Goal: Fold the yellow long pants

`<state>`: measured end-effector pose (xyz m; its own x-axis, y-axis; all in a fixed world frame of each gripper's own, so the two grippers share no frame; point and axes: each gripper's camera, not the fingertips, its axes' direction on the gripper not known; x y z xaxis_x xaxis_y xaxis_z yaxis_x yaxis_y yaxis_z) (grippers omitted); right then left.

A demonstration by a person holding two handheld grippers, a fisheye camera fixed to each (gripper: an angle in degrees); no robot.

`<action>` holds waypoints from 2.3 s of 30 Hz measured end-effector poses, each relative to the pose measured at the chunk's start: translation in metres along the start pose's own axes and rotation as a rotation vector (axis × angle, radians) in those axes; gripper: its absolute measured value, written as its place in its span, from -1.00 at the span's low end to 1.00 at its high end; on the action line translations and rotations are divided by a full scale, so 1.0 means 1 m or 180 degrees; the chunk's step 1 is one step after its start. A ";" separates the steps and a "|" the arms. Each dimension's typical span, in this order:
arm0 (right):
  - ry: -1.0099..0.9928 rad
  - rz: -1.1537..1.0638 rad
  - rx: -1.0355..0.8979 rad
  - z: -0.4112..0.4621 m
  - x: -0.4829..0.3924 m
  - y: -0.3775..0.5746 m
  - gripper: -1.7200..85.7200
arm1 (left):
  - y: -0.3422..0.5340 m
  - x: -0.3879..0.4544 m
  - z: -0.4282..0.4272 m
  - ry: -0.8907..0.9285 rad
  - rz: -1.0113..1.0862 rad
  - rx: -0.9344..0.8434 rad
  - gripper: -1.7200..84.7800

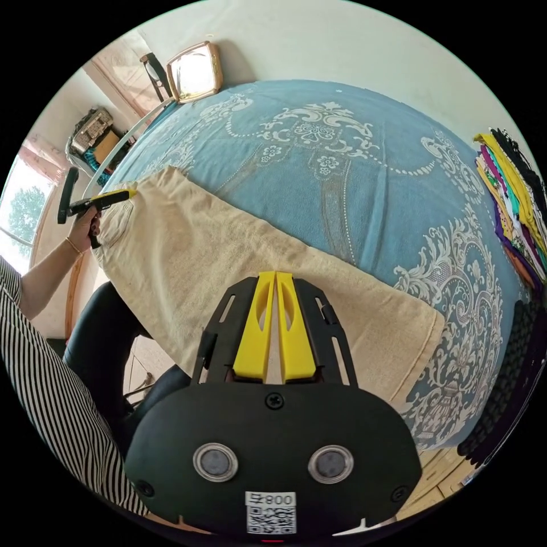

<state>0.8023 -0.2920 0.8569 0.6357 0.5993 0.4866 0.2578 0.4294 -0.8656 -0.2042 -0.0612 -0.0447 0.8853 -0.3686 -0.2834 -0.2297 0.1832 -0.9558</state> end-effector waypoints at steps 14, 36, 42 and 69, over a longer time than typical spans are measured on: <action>-0.0183 -0.0057 -0.0201 -0.018 -0.030 0.016 -0.96 | 0.030 -0.063 0.031 -0.0639 -0.0547 -0.0127 -0.96; -0.0250 0.0761 -0.0095 -0.113 -0.004 0.149 -0.96 | 0.193 0.048 0.131 0.0689 0.0394 -0.0566 -0.96; -0.0456 0.1137 -0.0238 -0.111 0.021 0.192 -0.96 | 0.235 0.079 0.205 0.0383 0.0680 -0.0975 -0.96; -0.1653 0.3328 0.1204 -0.205 0.207 0.408 -0.78 | 0.307 0.328 0.483 0.1353 0.2364 -0.1020 -0.93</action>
<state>1.1879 -0.1311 0.5798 0.0222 0.9338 -0.3570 -0.4846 -0.3023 -0.8208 0.2108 0.3148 -0.3940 0.2561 -0.5734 -0.7782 -0.8383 0.2691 -0.4741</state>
